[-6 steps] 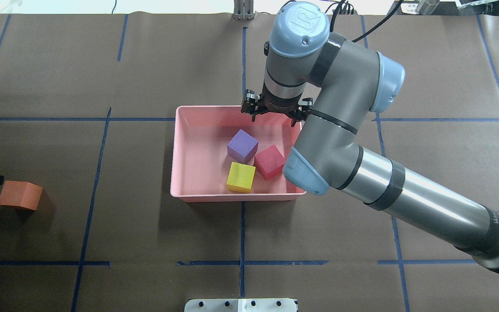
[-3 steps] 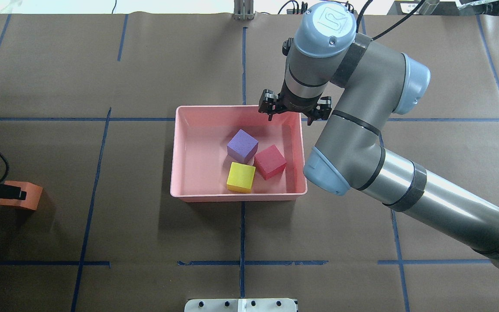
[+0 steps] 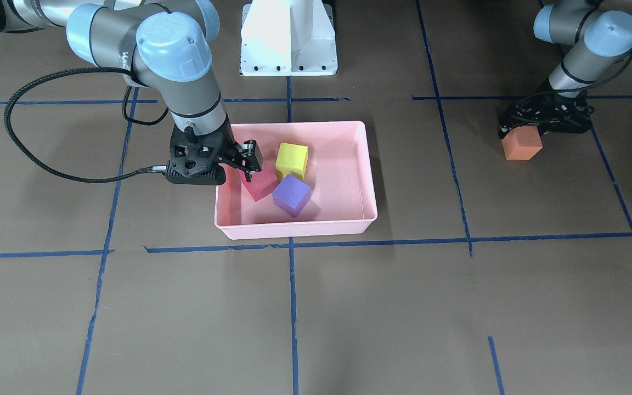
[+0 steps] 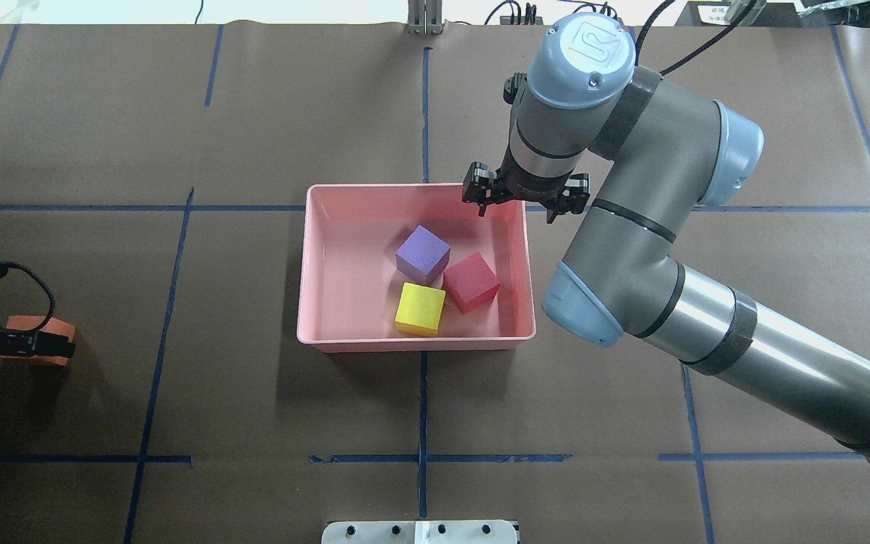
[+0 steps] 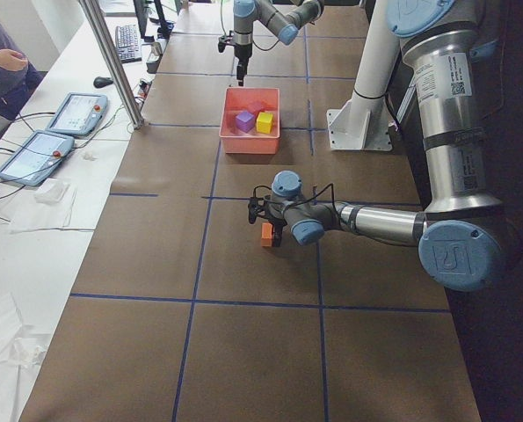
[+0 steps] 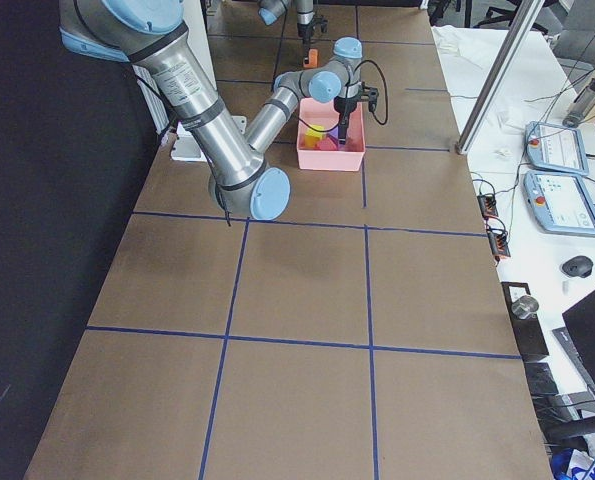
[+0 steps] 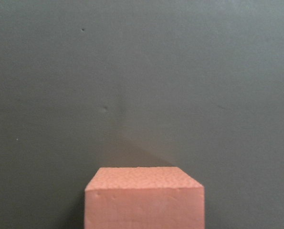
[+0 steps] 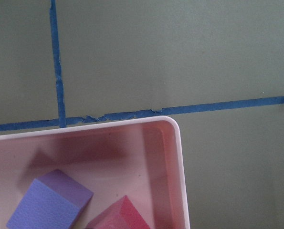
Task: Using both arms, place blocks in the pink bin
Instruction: 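Grasp the orange cube with the left gripper while the right gripper hovers, then carry the orange cube into the pink bin while the right gripper withdraws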
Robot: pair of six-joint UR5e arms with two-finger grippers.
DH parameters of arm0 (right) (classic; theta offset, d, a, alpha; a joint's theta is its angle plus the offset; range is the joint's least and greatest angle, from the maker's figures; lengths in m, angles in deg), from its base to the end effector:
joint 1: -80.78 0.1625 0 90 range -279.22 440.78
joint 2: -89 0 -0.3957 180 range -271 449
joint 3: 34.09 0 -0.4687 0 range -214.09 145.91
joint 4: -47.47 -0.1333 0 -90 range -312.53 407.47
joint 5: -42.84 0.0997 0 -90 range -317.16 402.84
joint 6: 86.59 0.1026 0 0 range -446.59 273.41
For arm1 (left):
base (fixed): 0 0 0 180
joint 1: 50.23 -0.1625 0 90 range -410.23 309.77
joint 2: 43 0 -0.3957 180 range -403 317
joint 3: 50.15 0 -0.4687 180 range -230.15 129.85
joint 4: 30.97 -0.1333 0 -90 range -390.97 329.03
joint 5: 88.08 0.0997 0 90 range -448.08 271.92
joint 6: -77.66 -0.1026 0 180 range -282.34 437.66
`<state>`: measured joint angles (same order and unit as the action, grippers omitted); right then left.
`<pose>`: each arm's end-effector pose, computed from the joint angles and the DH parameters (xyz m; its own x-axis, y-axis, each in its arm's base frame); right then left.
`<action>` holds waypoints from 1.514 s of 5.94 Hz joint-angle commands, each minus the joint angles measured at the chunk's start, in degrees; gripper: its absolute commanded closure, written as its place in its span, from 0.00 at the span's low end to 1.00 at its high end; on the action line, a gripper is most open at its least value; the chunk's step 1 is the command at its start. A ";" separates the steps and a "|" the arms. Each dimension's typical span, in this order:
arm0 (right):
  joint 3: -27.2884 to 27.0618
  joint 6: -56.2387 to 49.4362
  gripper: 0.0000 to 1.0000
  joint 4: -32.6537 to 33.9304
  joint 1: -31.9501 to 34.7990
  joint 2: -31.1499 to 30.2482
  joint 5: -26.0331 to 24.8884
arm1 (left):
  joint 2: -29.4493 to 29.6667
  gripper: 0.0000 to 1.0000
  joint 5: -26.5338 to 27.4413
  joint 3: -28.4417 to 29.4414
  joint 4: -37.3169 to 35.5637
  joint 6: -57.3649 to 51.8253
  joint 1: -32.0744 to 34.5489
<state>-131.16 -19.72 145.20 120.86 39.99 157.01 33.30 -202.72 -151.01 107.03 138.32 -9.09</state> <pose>-0.4840 -0.5266 0.1194 0.6875 0.1101 0.7178 -0.1246 0.9917 -0.0328 0.3252 -0.4043 0.5652 0.6468 0.0263 -0.7622 0.0670 0.9936 0.0912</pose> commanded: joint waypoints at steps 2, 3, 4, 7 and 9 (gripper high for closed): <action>-0.05 -0.07 0.00 -0.17 0.00 -0.21 0.00 | 0.25 0.58 0.91 -0.91 -0.44 -0.45 0.25; -0.48 -0.25 0.00 -0.17 0.52 -0.30 0.00 | 0.69 0.58 0.82 -3.01 -2.53 -0.45 1.47; -2.66 -2.69 0.00 -0.17 1.48 -2.12 0.00 | 5.83 0.58 0.82 -8.95 -11.95 -0.45 3.66; -4.88 -16.19 0.00 0.01 10.24 -8.45 6.29 | 38.19 0.58 0.82 -18.15 -57.89 0.42 3.08; -4.88 -27.52 0.00 0.09 16.58 -13.28 10.00 | 50.81 0.58 1.25 -13.18 -63.38 8.27 -2.61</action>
<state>-135.98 -41.25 145.27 134.04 29.23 164.79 77.26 -201.76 -167.42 46.00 141.41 -8.67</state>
